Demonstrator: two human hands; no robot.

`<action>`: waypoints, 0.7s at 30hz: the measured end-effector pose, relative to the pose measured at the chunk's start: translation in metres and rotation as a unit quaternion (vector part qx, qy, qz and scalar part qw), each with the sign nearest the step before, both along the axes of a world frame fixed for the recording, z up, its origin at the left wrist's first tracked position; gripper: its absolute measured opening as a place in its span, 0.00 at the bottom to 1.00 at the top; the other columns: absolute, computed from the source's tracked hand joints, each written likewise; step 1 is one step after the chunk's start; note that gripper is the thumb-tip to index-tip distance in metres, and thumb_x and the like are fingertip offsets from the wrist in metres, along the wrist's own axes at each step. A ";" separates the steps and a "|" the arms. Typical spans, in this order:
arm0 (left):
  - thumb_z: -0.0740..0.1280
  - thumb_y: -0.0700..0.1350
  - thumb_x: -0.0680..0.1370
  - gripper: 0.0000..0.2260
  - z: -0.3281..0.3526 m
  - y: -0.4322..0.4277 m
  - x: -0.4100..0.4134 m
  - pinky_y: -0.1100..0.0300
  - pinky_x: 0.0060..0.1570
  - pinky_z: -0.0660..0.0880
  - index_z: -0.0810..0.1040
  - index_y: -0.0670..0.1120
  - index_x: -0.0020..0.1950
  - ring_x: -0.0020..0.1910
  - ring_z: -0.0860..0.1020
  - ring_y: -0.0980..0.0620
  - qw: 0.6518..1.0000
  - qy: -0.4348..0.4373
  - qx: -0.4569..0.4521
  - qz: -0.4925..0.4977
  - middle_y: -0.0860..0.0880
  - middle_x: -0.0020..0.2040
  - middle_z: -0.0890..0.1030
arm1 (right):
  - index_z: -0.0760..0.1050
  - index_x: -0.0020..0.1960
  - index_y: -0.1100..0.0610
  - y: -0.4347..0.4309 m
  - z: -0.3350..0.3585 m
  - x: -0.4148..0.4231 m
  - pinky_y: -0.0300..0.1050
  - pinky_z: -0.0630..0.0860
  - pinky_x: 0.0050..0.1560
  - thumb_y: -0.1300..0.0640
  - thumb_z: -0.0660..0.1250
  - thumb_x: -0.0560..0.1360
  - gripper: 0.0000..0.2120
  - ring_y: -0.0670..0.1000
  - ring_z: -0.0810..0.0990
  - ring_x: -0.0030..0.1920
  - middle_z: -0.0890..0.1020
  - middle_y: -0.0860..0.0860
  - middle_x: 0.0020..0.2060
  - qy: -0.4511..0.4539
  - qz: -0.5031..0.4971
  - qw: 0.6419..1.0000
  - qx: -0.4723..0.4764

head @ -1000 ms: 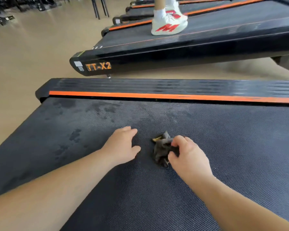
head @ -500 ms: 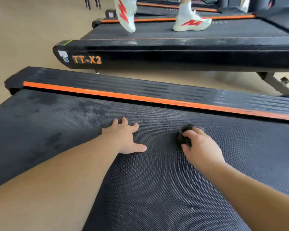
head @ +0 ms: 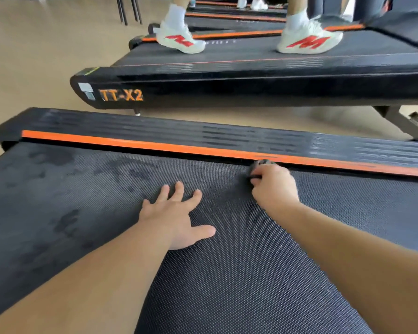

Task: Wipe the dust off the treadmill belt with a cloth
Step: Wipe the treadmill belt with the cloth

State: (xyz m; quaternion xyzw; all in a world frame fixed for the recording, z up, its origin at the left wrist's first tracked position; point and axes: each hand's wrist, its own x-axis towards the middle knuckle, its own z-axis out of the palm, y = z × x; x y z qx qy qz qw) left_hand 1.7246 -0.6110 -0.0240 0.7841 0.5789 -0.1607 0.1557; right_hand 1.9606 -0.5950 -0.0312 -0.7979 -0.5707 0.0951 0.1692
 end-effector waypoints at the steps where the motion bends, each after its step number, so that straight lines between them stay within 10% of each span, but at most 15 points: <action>1: 0.53 0.80 0.68 0.44 0.000 0.000 0.001 0.33 0.75 0.47 0.40 0.67 0.78 0.80 0.37 0.44 1.000 -0.001 0.001 0.003 0.52 0.81 0.36 | 0.84 0.57 0.48 -0.003 0.001 -0.019 0.47 0.77 0.52 0.58 0.69 0.77 0.11 0.59 0.79 0.58 0.83 0.53 0.56 -0.012 0.077 0.997 0.007; 5: 0.54 0.80 0.68 0.44 0.002 -0.001 0.000 0.34 0.76 0.47 0.40 0.67 0.78 0.80 0.36 0.45 1.000 0.003 -0.004 0.010 0.54 0.81 0.35 | 0.84 0.55 0.51 -0.008 -0.014 -0.039 0.58 0.79 0.56 0.59 0.69 0.78 0.09 0.58 0.79 0.57 0.83 0.50 0.53 -0.049 0.321 0.946 0.009; 10: 0.53 0.80 0.69 0.43 0.002 -0.001 0.000 0.33 0.76 0.47 0.38 0.67 0.78 0.80 0.36 0.45 1.000 0.002 -0.005 0.003 0.53 0.81 0.35 | 0.80 0.58 0.54 0.004 0.000 0.057 0.50 0.77 0.45 0.64 0.63 0.76 0.13 0.62 0.82 0.53 0.84 0.57 0.51 -0.117 -0.025 0.993 -0.015; 13: 0.53 0.80 0.69 0.43 0.001 -0.002 0.000 0.34 0.76 0.47 0.38 0.67 0.78 0.80 0.36 0.45 1.000 0.000 -0.006 0.004 0.53 0.81 0.35 | 0.79 0.58 0.57 0.012 -0.001 0.049 0.50 0.76 0.45 0.66 0.64 0.75 0.14 0.63 0.81 0.55 0.83 0.59 0.51 -0.105 -0.062 0.992 -0.023; 21: 0.53 0.79 0.69 0.43 0.004 -0.003 0.000 0.35 0.76 0.46 0.39 0.67 0.78 0.80 0.36 0.46 1.000 0.000 -0.012 0.009 0.53 0.81 0.34 | 0.85 0.52 0.50 -0.003 -0.010 -0.009 0.56 0.81 0.52 0.58 0.66 0.76 0.09 0.61 0.82 0.52 0.84 0.51 0.50 -0.055 0.247 0.966 0.048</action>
